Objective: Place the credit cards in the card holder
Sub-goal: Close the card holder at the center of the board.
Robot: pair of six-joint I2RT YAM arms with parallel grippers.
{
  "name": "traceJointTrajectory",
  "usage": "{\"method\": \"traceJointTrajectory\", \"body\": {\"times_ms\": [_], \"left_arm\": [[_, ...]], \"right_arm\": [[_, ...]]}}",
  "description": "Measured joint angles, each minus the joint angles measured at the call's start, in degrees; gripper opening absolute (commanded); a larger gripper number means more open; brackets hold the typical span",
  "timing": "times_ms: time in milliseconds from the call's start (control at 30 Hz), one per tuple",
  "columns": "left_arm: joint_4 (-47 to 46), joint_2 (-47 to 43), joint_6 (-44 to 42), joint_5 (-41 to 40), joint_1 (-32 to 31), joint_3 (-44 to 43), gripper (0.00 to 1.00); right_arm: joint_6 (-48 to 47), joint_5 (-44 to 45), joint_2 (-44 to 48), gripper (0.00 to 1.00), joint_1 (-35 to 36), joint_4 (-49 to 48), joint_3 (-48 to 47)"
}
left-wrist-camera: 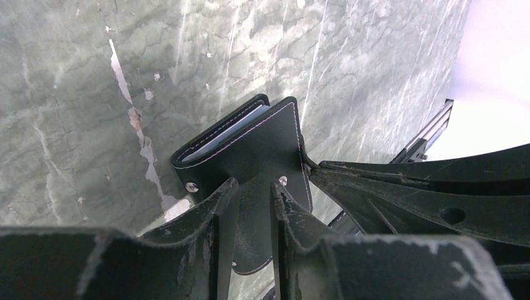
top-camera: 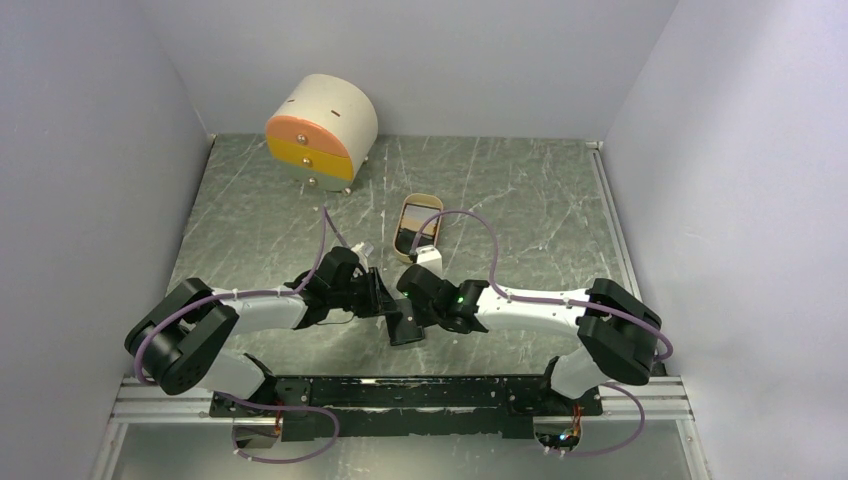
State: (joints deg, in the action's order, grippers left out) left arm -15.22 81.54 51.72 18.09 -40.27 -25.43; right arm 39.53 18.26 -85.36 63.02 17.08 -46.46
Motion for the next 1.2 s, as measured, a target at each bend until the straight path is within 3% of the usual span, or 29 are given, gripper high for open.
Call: {"method": "traceJointTrajectory", "body": {"times_ms": [1200], "left_arm": [[-0.09, 0.02, 0.02, 0.2, 0.0, 0.0, 0.3]], "right_arm": [[-1.75, -3.52, -1.95, 0.0, 0.11, -3.67, -0.48]]}}
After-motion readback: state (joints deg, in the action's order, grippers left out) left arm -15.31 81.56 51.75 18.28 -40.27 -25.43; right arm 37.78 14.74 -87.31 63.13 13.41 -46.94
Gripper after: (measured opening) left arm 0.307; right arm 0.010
